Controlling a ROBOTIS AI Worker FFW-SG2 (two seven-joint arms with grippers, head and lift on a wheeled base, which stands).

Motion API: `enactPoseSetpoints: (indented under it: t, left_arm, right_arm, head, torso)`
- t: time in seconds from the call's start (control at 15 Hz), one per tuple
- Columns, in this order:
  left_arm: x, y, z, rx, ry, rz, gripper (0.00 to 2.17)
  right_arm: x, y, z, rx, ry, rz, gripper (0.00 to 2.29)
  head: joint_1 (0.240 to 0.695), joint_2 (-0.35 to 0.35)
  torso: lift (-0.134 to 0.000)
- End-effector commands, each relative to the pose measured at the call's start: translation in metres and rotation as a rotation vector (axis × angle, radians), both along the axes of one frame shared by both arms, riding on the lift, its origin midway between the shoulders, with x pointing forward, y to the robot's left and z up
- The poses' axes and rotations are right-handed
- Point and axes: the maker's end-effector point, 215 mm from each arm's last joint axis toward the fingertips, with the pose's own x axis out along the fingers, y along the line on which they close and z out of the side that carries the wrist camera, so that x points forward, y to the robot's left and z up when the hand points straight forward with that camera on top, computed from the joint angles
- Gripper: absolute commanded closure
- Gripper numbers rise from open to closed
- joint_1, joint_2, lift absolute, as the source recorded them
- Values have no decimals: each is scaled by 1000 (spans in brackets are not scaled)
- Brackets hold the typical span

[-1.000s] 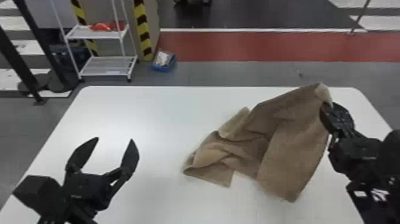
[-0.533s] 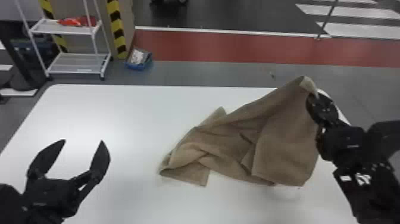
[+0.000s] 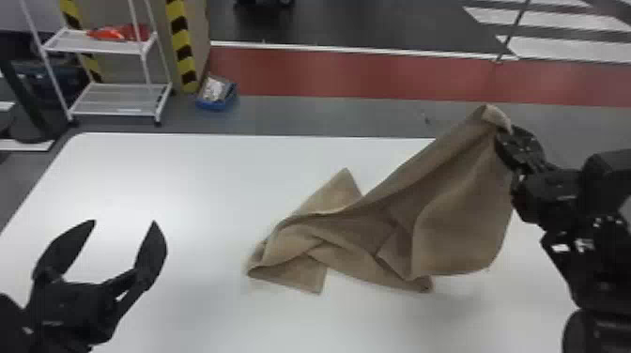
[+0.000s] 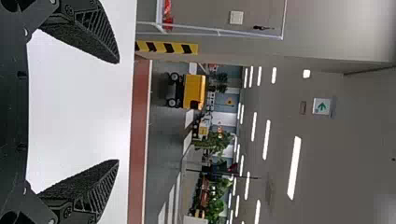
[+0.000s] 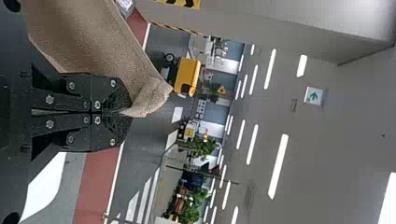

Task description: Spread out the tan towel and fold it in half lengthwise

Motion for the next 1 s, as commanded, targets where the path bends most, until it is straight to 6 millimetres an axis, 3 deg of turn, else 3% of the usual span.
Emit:
enactPoseSetpoints:
  t: [0.0, 0.13, 0.33, 0.53, 0.6, 0.8, 0.93]
  left_arm:
    - [1, -1, 1, -3, -2, -5, 134]
    - [1, -2, 0, -9, -2, -11, 134]
    - [3, -21, 2, -16, -4, -84, 134]
    - [7, -41, -8, -24, 32, -172, 134]
    - [8, -46, -10, -29, 38, -193, 134]
    - [10, -58, -13, -35, 49, -232, 134]
    - [10, -62, -16, -35, 54, -250, 134]
  right_arm:
    - [9, -28, 16, -75, 13, -40, 1170]
    - [8, -33, 16, -128, 29, -32, 1166]
    - [-4, 9, 2, -214, 14, 153, 1166]
    - [-14, 11, -24, -364, 82, 211, 1163]
    - [-18, 1, -34, -389, 107, 197, 1166]
    - [-19, -56, -53, -364, 163, 95, 1166]
    - [-25, -72, -65, -380, 178, 82, 890]
  head:
    - [695, -120]
    - [695, -145]
    - [695, -153]
    - [695, -145]
    - [695, -149]
    - [695, -190]
    - [695, -235]
  torso:
    - [-120]
    - [-120]
    - [-120]
    - [-120]
    - [-120]
    - [-120]
    - [-120]
